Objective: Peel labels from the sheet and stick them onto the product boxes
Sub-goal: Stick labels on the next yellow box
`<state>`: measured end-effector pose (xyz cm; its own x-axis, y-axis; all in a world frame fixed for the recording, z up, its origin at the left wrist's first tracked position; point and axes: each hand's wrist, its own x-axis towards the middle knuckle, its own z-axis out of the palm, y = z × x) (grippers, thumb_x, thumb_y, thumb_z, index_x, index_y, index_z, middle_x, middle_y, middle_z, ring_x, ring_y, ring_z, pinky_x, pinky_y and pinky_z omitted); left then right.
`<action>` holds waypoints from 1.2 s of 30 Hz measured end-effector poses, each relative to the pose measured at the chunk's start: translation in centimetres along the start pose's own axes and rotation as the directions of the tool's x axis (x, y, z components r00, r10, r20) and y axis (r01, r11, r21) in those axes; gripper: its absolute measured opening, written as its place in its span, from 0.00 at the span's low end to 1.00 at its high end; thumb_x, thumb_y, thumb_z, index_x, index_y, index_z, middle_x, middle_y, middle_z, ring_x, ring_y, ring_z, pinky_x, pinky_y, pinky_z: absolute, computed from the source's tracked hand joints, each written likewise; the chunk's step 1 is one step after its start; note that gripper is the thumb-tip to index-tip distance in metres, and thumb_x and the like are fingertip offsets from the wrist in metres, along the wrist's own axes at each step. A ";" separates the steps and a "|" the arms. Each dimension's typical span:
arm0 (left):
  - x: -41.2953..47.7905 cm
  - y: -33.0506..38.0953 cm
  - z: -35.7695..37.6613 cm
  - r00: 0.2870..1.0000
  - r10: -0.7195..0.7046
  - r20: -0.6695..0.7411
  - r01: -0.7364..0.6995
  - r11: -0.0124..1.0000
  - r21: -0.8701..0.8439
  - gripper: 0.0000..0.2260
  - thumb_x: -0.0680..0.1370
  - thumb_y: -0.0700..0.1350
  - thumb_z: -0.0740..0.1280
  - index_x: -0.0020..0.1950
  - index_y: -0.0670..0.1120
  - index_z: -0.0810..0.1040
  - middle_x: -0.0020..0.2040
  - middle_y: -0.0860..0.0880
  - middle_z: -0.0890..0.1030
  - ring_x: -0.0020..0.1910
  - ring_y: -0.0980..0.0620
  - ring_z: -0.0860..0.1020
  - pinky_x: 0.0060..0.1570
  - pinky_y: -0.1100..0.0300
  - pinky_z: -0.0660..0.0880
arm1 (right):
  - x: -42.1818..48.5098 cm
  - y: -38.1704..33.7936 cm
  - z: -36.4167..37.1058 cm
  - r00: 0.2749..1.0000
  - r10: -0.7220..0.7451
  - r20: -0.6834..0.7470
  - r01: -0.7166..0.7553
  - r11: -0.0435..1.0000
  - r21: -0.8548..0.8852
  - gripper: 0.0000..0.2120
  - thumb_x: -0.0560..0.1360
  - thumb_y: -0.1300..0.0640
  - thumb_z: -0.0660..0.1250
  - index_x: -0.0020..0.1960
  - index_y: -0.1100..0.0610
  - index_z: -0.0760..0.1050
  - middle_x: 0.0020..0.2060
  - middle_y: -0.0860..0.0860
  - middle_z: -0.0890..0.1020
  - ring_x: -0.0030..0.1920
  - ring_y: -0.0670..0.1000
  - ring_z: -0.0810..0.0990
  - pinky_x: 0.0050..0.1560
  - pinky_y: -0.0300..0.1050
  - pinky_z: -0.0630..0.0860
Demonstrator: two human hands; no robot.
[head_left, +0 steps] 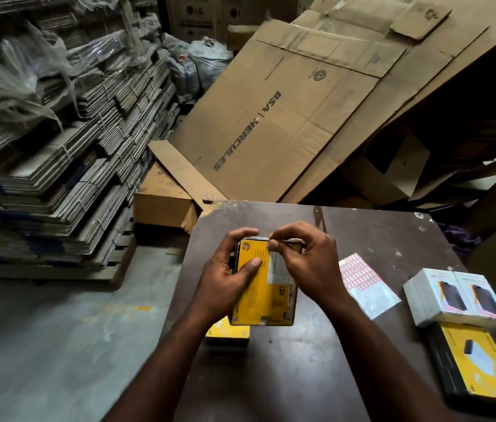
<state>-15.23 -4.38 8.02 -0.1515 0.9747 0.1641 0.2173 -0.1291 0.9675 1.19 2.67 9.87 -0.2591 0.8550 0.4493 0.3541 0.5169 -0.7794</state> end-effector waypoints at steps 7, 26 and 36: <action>0.3 0.0 0.3 0.999 -0.006 -0.035 0.008 0.999 0.051 0.11 0.80 0.44 0.67 0.61 0.54 0.73 0.51 0.64 0.79 0.48 0.60 0.81 0.41 0.65 0.79 | -0.6 0.1 0.4 0.987 -0.158 -0.036 0.148 0.969 -0.196 0.04 0.73 0.65 0.74 0.45 0.58 0.83 0.42 0.50 0.82 0.41 0.43 0.78 0.44 0.24 0.70; 0.7 -0.3 -1.2 0.999 -0.040 0.020 0.040 0.999 0.033 0.10 0.80 0.43 0.67 0.60 0.55 0.74 0.49 0.60 0.78 0.46 0.60 0.80 0.40 0.62 0.79 | 1.8 -1.1 -1.4 0.924 0.031 0.381 0.037 0.985 -0.168 0.01 0.78 0.54 0.70 0.48 0.52 0.79 0.46 0.46 0.80 0.48 0.42 0.77 0.44 0.35 0.75; 0.7 -0.5 -1.3 0.997 -0.060 0.049 0.060 0.998 0.003 0.11 0.80 0.43 0.67 0.59 0.55 0.74 0.48 0.57 0.79 0.45 0.58 0.80 0.42 0.58 0.81 | 2.6 -1.3 -1.8 0.896 0.094 0.434 -0.003 0.979 -0.206 0.07 0.82 0.53 0.63 0.47 0.48 0.78 0.46 0.46 0.80 0.49 0.45 0.77 0.47 0.43 0.77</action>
<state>-16.73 -3.89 7.86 -0.1169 0.9885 0.0958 0.2110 -0.0695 0.9750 1.67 4.28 12.77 -0.5890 0.7960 0.1393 0.5323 0.5119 -0.6743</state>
